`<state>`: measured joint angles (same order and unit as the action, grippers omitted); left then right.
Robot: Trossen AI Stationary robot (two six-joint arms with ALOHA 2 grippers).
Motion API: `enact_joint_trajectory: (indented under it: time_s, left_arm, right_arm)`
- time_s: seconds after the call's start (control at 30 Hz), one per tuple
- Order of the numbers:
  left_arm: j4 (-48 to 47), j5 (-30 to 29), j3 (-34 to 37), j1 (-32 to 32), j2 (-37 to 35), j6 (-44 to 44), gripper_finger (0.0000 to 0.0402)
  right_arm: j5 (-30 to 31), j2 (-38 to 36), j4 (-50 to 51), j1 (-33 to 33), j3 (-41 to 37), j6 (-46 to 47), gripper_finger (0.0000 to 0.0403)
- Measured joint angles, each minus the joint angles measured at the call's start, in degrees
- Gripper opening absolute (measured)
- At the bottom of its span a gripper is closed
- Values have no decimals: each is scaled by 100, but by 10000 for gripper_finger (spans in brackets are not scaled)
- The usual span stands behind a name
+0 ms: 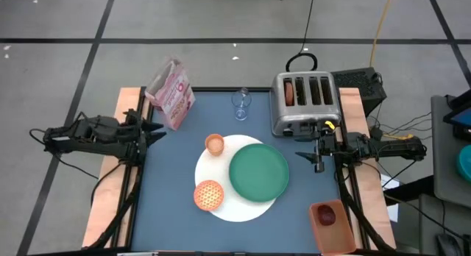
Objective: Arrange a breakfast setting
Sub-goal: Pour the cereal from the orange cereal box into the orange bowl
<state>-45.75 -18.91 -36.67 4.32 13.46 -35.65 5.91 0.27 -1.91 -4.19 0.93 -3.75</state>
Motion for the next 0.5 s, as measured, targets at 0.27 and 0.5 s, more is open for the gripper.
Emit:
enact_joint_trajectory:
  time_s: [0.27,0.5]
  left_arm:
    - [-1478,-128,-895,-2,852,-761,241]
    - [-2519,-805,-1239,-4,1308,-1538,241]
  right_arm:
    - [-2,0,0,0,-2,2,222]
    - [0,2,-2,0,-2,2,222]
